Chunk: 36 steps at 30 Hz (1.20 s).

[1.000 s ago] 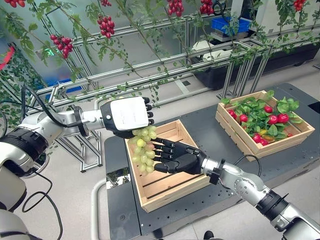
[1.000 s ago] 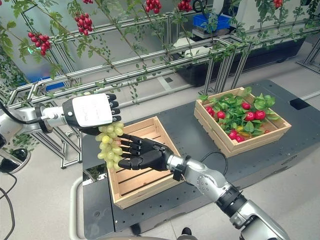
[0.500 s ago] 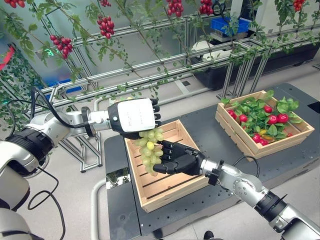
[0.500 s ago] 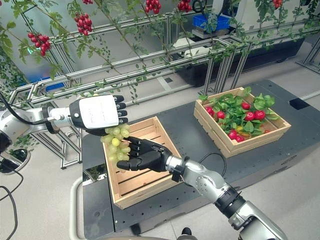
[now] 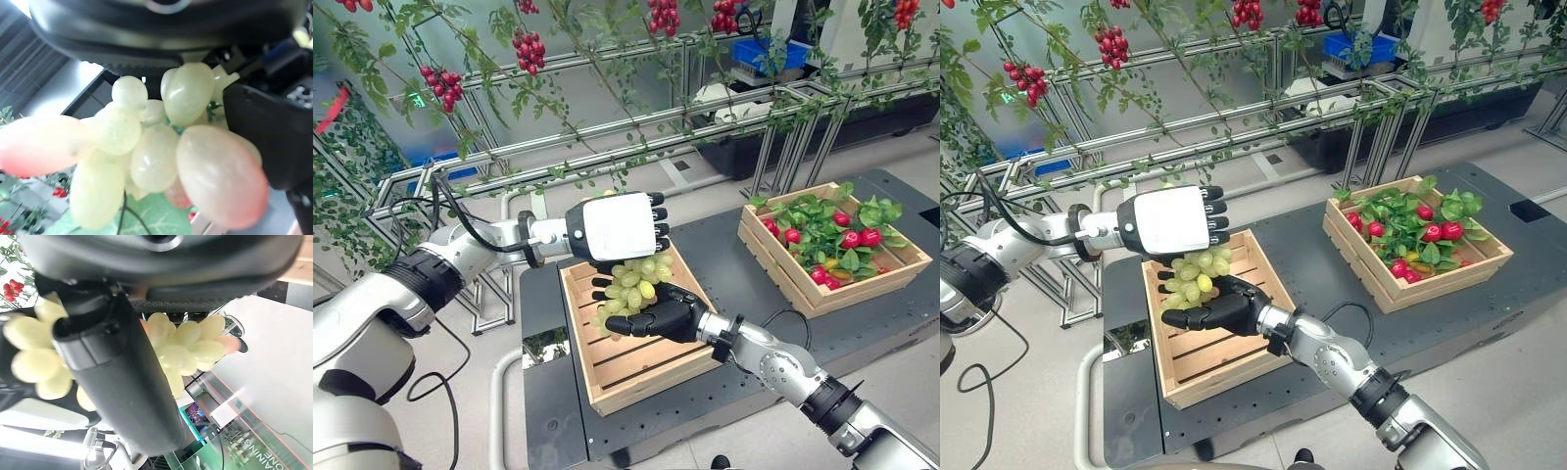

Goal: Pick up the fruits from the basket on one side to the basket on the other side

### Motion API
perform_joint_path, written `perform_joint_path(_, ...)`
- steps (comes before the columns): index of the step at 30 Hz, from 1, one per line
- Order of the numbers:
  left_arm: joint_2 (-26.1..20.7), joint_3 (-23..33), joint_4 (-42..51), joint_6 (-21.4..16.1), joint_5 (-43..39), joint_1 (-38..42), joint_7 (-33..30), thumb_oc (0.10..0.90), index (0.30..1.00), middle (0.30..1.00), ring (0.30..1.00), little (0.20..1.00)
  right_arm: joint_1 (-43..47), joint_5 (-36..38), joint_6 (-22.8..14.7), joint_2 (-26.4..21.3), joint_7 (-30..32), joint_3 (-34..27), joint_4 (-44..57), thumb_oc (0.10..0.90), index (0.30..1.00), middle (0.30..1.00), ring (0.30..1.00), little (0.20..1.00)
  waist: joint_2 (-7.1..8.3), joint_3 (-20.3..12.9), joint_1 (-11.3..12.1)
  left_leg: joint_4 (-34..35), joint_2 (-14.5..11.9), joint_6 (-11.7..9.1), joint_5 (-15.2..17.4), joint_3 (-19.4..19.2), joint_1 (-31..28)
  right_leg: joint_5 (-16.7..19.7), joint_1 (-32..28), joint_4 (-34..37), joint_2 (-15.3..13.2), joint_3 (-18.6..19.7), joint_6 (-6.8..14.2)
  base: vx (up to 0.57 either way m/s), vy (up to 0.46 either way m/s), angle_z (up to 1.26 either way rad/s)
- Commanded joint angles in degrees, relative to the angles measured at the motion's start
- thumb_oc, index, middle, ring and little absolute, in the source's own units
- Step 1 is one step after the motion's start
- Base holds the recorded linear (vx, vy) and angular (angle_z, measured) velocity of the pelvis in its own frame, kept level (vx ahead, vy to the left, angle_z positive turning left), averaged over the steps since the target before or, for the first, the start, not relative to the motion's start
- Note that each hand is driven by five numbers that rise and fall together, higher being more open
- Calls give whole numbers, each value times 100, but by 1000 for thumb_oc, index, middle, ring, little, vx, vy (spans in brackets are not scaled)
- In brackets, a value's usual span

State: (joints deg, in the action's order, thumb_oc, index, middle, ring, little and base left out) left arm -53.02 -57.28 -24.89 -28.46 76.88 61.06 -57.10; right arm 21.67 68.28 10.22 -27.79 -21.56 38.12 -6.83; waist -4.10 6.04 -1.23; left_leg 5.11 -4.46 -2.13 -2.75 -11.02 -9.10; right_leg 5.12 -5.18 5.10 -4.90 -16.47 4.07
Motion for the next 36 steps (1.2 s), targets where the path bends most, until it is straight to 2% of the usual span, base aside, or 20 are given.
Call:
perform_joint_path(1,233,574,-512,266,-457,297,-497,400,300,300,300,300,373,818,-752,883,-139,-667,277,800,900,900,900,900,218,-386,39,-11,218,-72,644,206,-1,-737,-451,-10,-107,121,121,0,0,0)
perform_joint_path(7,514,648,-444,243,-291,182,-597,400,300,300,300,300,321,1145,-911,1117,-152,-707,67,800,900,900,900,900,243,-394,59,-11,208,-69,647,210,-4,-733,-457,-10,-108,113,121,0,0,0)
perform_joint_path(8,592,645,-389,269,-250,159,-525,400,300,300,300,300,328,1232,-987,1192,-173,-726,59,491,436,436,436,436,252,-382,61,-11,206,-69,648,213,-9,-730,-460,-10,-107,106,123,0,0,0)
perform_joint_path(9,602,645,-382,271,-246,155,-513,400,300,300,300,300,327,1240,-1000,1205,-173,-730,59,491,436,436,436,436,253,-380,61,-11,206,-70,649,213,-9,-730,-461,-10,-108,105,123,0,0,0)
perform_joint_path(10,639,654,-314,295,-229,116,-407,400,300,300,300,300,306,1300,-1115,1267,-201,-732,80,400,300,300,300,300,256,-365,62,-11,211,-66,655,230,-10,-731,-460,-10,-105,112,121,0,0,0)
perform_joint_path(16,568,727,-352,284,-222,1,-208,400,300,300,300,300,188,1354,-1330,1320,-117,-845,88,400,300,300,300,300,256,-355,43,-11,213,-54,650,211,-8,-720,-444,-10,-103,154,132,0,0,0)
perform_joint_path(22,396,741,-458,286,-306,-79,-25,408,312,312,312,312,85,1368,-1387,1237,-175,-966,51,400,300,300,300,300,254,-348,31,-11,207,-60,640,192,-5,-702,-429,-10,-103,156,141,0,0,0)
perform_joint_path(23,356,748,-497,309,-474,-111,88,593,589,589,589,589,77,1369,-1373,1213,-162,-985,69,400,300,300,300,300,252,-349,25,-11,207,-58,640,188,-6,-702,-427,-10,-101,164,142,0,0,0)
perform_joint_path(24,338,762,-557,310,-545,-144,110,800,900,900,900,900,67,1367,-1353,1199,-157,-1008,73,400,300,300,300,300,251,-348,20,-11,207,-57,640,187,-7,-704,-425,-10,-102,169,141,0,0,0)
perform_joint_path(36,17,926,-750,309,-708,-369,476,800,900,900,900,900,-100,1330,-1273,1104,-246,-1167,-27,400,300,300,300,300,227,-334,27,-11,195,-55,627,160,4,-683,-408,-10,-111,157,147,0,0,0)
